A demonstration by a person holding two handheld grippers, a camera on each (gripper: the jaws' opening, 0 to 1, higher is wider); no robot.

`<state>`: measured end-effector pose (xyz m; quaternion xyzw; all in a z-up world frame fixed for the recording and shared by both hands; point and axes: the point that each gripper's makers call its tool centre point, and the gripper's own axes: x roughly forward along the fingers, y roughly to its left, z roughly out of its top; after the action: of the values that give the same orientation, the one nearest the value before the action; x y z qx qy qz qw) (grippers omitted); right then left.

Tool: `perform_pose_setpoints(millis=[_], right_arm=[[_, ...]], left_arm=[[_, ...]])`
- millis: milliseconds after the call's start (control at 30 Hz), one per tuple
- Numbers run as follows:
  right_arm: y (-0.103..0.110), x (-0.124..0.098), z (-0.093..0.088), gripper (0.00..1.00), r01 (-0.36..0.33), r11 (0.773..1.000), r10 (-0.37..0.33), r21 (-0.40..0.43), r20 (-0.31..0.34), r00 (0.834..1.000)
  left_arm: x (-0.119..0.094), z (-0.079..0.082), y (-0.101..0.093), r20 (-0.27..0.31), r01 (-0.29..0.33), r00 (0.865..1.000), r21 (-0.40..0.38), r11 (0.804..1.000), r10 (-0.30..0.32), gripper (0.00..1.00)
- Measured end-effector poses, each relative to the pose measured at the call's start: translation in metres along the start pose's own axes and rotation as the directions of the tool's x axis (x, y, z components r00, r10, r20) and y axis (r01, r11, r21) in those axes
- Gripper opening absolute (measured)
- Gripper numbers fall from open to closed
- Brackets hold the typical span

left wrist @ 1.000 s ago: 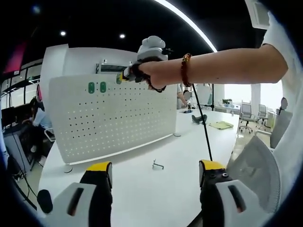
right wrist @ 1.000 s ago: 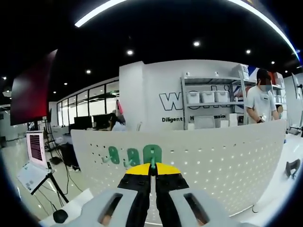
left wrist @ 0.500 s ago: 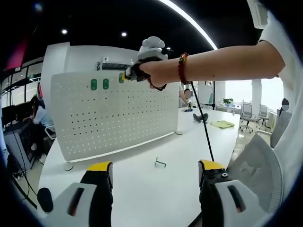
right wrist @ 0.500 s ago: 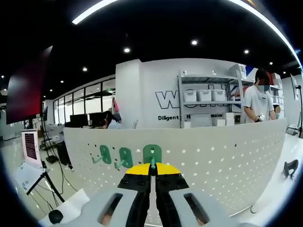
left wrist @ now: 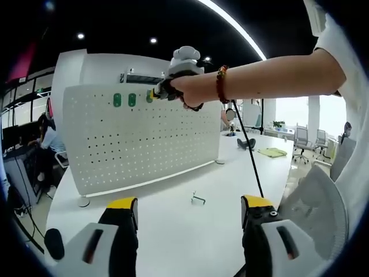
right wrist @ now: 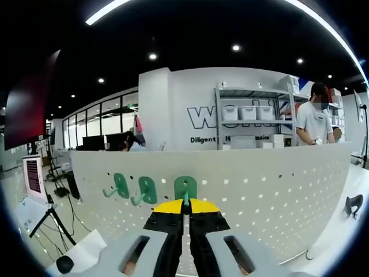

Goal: Insert the hook assembly into the mounting plate slot until the hook locks in place.

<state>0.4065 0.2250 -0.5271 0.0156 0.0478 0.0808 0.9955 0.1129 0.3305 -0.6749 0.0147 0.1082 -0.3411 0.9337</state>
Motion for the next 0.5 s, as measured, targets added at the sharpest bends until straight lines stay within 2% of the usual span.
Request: perform_pose_setpoints(millis=[500], right_arm=[[0.0026, 0.0096, -0.005, 0.01, -0.005, 1.0, 0.005, -0.015, -0.011, 1.0]], left_arm=[[0.0074, -0.0016, 0.0046, -0.016, 0.016, 1.0, 0.01, 1.0, -0.015, 0.74]])
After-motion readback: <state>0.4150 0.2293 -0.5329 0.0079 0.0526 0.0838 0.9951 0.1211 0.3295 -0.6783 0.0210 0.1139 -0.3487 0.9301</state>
